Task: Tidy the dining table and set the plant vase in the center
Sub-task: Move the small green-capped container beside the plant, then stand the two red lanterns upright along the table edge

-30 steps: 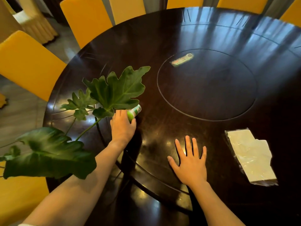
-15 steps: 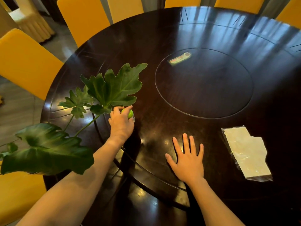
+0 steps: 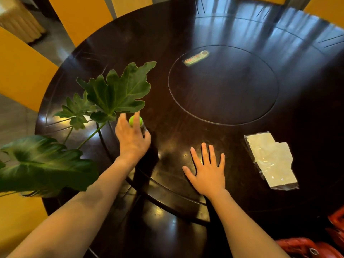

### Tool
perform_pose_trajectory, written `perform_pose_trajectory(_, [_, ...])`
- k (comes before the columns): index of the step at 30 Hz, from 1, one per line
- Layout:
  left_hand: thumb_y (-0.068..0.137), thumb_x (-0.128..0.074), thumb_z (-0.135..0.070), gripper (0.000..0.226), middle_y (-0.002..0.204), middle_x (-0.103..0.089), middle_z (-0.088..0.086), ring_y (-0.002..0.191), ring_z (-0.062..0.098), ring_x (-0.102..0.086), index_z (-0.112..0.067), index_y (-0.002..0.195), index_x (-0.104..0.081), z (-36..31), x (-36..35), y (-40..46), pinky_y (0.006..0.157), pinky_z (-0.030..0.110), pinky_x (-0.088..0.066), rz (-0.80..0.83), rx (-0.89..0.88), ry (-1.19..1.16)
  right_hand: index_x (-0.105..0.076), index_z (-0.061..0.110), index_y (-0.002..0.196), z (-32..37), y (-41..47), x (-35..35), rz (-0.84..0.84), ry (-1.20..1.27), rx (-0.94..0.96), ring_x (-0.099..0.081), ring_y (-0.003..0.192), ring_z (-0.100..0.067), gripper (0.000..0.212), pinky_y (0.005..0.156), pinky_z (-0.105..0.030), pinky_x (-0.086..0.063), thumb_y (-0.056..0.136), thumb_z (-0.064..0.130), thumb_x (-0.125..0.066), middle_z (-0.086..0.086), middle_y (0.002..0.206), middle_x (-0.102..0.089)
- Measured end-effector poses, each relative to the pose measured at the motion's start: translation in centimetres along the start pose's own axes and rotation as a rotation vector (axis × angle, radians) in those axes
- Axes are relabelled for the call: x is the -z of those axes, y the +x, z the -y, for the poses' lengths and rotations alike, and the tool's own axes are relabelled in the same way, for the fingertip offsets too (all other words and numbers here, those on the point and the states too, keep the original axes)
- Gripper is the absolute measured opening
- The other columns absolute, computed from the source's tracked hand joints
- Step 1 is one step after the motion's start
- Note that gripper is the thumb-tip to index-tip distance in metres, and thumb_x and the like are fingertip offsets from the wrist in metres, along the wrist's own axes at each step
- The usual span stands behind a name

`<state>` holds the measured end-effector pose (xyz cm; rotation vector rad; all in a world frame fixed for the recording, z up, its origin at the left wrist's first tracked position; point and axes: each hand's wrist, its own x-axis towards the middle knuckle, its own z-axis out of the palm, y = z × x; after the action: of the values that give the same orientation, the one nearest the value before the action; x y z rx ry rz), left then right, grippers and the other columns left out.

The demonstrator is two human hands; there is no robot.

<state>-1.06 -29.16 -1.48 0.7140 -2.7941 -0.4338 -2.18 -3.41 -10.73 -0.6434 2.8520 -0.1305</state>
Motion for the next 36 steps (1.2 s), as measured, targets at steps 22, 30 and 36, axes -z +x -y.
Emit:
perform_pose_trajectory(22, [0.09,-0.028,-0.053,0.068,0.159,-0.025,0.019,0.149,0.036,-0.014,-0.023,0.149,-0.036,-10.2,-10.0,-14.6,0.114,0.064,-0.004,0.425,-0.555,0.118,-0.063,0.027,0.12,-1.2,-22.7,8.2,-0.191,0.209,-0.38,-0.045,0.13,-0.026,0.038,0.113,-0.058,-0.02,0.086,0.042,-0.053,0.003,0.127,-0.061])
perform_pose_trajectory(30, [0.096,-0.024,-0.054,0.065,0.164,-0.006,0.015,0.15,0.032,0.005,-0.027,0.155,-0.016,-10.3,-8.8,-14.5,0.116,0.059,0.006,0.502,-0.568,0.114,-0.066,0.019,0.103,1.2,-29.2,3.9,-0.146,0.033,-0.421,-0.054,0.093,-0.029,0.034,0.072,-0.042,-0.046,0.08,0.043,-0.057,-0.004,0.098,-0.062])
perform_pose_trajectory(36, [0.096,-0.023,-0.055,0.065,0.164,-0.008,0.015,0.15,0.033,0.004,-0.027,0.155,-0.016,-10.1,-8.8,-14.4,0.116,0.059,0.006,0.501,-0.576,0.106,-0.067,0.015,0.108,2.8,-29.4,2.9,-0.187,0.128,-0.416,-0.06,0.091,-0.027,0.033,0.07,-0.039,-0.055,0.085,0.037,-0.058,-0.005,0.101,-0.066])
